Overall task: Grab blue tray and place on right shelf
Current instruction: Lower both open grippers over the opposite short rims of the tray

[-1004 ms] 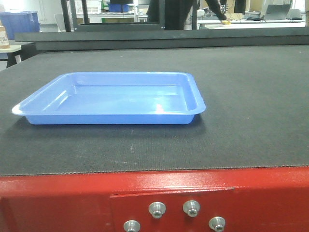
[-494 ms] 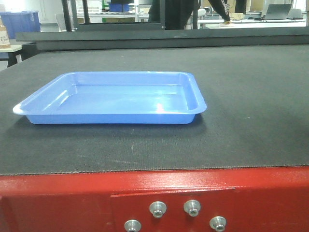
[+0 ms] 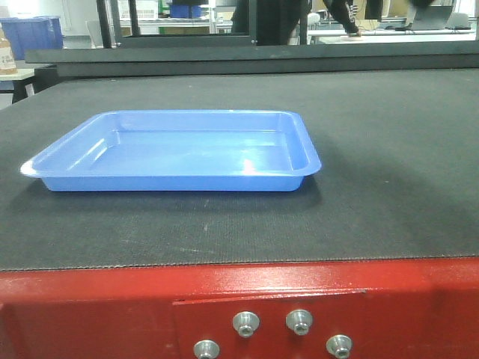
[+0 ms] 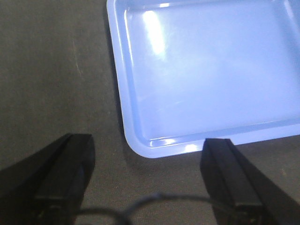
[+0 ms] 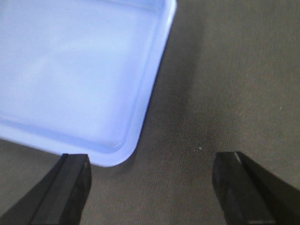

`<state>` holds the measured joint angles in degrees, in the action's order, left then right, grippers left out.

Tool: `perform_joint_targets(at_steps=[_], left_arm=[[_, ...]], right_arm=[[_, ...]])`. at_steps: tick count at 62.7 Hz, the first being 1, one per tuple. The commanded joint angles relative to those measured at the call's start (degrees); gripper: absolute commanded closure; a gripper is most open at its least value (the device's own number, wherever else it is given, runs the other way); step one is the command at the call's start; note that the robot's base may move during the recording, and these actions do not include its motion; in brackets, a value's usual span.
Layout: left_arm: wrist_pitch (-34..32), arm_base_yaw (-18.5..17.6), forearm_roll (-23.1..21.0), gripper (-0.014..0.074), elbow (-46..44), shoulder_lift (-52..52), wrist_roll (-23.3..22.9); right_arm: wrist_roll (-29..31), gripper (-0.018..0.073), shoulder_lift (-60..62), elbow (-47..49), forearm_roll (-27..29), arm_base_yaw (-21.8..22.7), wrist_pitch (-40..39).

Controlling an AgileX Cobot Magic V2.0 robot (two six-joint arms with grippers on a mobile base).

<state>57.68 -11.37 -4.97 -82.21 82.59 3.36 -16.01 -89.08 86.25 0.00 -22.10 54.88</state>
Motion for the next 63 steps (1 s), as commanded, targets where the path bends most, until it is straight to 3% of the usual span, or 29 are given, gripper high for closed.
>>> perform_joint_targets(at_steps=[1, 8, 16, 47, 63], left_arm=[[-0.15, -0.31, 1.72, 0.0208, -3.86, 2.81, -2.77], [0.65, -0.31, 4.97, 0.0209, -6.05, 7.9, -6.15], [0.32, -0.31, 5.81, 0.0216, -8.83, 13.04, -7.45], [-6.47, -0.21, 5.81, 0.0216, -12.33, 22.93, -7.79], [-9.03, -0.21, 5.81, 0.0216, -12.33, 25.83, -7.79]], right_arm=[[-1.58, -0.0062, -1.55, 3.27, -0.68, 1.01, -1.79], [-3.87, -0.0062, -4.81, 3.95, -0.68, 1.96, -2.51], [-4.53, -0.0062, -8.37, 4.76, 0.0, 2.05, -5.34], [-4.42, -0.0062, -22.36, 15.36, 0.89, 0.86, -7.11], [-4.36, -0.0062, -26.77, 16.44, 0.84, 0.86, -8.47]])
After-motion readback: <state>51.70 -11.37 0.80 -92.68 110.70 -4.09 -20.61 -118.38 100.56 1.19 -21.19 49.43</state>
